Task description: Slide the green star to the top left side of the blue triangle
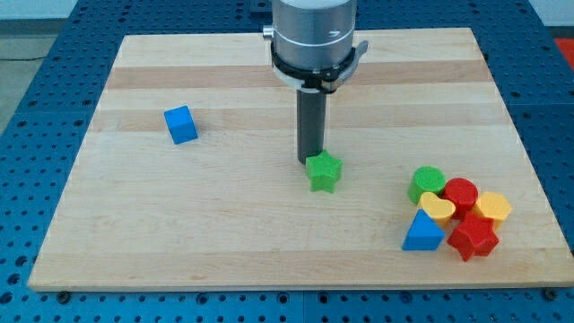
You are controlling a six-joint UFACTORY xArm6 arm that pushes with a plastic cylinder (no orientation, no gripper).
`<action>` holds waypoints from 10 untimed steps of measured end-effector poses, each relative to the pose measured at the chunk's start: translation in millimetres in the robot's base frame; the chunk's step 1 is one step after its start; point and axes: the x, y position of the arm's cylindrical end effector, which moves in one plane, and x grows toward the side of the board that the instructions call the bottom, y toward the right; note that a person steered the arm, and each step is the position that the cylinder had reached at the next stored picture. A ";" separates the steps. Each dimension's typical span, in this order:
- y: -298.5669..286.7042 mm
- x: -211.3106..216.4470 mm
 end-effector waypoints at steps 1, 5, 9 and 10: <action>1.1 21.0; 14.5 83.1; 60.1 89.1; 70.3 89.1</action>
